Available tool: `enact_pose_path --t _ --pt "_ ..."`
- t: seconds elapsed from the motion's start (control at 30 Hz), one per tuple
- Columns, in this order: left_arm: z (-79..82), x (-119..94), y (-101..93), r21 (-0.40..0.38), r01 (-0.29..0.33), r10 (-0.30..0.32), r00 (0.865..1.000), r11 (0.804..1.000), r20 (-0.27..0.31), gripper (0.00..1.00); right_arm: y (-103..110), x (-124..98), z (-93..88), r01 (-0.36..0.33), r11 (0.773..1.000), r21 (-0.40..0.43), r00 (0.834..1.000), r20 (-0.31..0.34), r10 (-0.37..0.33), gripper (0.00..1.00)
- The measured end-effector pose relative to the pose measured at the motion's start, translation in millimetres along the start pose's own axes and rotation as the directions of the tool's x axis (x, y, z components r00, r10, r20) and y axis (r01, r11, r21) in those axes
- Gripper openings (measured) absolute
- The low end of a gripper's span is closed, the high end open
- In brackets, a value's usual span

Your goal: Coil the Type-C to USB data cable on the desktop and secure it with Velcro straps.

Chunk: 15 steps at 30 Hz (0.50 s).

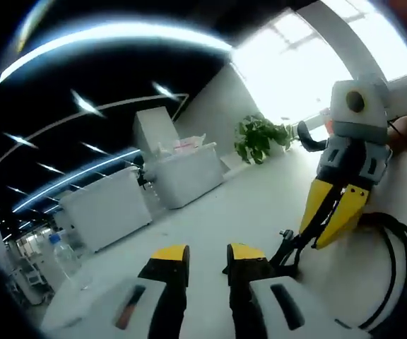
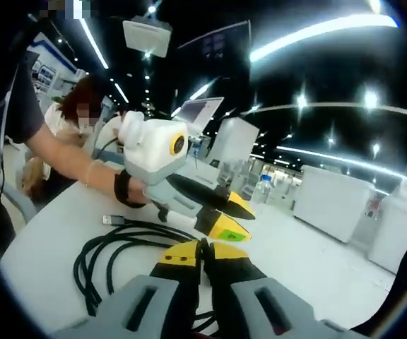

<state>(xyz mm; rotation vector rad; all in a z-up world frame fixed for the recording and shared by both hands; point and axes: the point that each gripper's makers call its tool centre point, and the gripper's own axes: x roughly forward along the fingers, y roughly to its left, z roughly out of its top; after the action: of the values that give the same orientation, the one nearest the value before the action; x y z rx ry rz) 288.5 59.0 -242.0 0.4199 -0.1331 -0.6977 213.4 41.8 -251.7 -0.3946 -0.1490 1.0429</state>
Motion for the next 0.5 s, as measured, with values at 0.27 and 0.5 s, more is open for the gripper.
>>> enact_pose_path --t 0.27,0.5 --pt "-0.4 -1 -0.6 0.01 -0.008 0.008 1.0 1.0 -0.004 0.22 -7 4 -4.1 0.019 1.0 -0.007 0.999 -0.03 -0.019 0.02" --pt "-4.1 0 -7.1 0.012 0.015 -0.014 1.0 1.0 -0.025 0.22 -22 7 -12.3 0.062 0.998 0.012 0.995 -0.076 -0.06 0.02"
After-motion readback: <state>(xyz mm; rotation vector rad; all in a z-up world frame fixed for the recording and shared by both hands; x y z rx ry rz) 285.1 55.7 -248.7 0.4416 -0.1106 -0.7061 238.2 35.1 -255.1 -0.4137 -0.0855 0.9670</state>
